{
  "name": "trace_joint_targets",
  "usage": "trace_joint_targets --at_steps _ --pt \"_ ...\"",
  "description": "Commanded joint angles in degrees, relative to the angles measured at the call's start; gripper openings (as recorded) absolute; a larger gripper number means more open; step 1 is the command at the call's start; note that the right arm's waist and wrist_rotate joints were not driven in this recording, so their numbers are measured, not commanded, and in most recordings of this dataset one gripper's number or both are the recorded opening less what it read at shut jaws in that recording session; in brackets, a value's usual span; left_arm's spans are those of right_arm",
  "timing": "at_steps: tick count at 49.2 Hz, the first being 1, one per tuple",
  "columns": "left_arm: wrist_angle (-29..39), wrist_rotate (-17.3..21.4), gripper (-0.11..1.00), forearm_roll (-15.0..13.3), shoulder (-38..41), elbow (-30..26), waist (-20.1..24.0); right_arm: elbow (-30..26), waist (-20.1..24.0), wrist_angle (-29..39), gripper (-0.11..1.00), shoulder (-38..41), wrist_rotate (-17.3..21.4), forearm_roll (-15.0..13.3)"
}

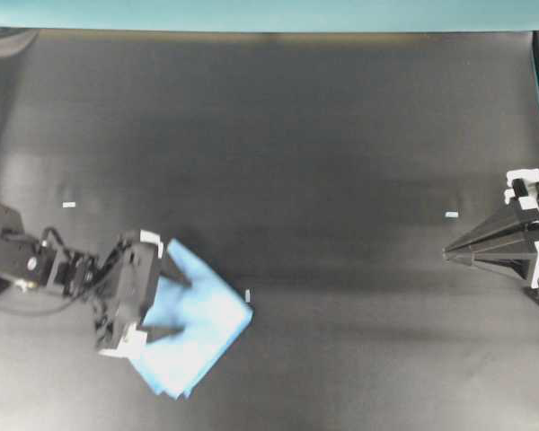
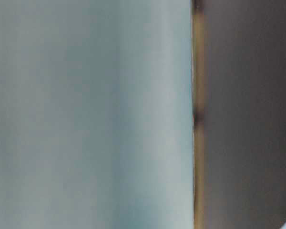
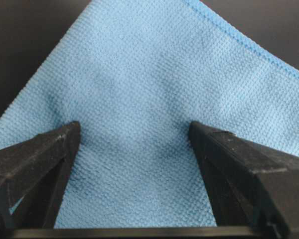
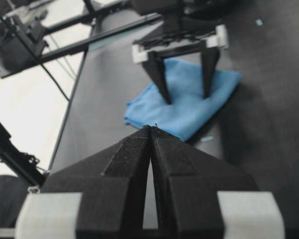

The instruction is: Push a blue cloth with the left arm to wipe the desk.

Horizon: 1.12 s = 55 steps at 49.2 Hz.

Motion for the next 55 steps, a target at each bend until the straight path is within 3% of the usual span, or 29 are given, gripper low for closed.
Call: trace_joint_targets --at_steps 1,17,37,55 --pt "0.7 -0.26 0.87 0.09 -0.09 -0.44 -3.52 -0.35 0.0 -0.35 0.0 0.26 0.0 0.09" --pt "5.01 -2.72 0.87 0.09 0.09 -0.97 -11.07 -0.44 0.0 -0.35 0.0 -0.09 -0.09 0.09" --pt "5.01 -3.52 0.87 0.09 -0.18 -1.67 -11.25 -0.44 -0.09 -0.35 0.0 -0.79 -0.09 0.09" --pt "7.56 -0.88 0.87 0.18 -7.03 -1.23 -10.28 -0.53 0.0 -0.26 0.0 -0.79 -0.09 0.09"
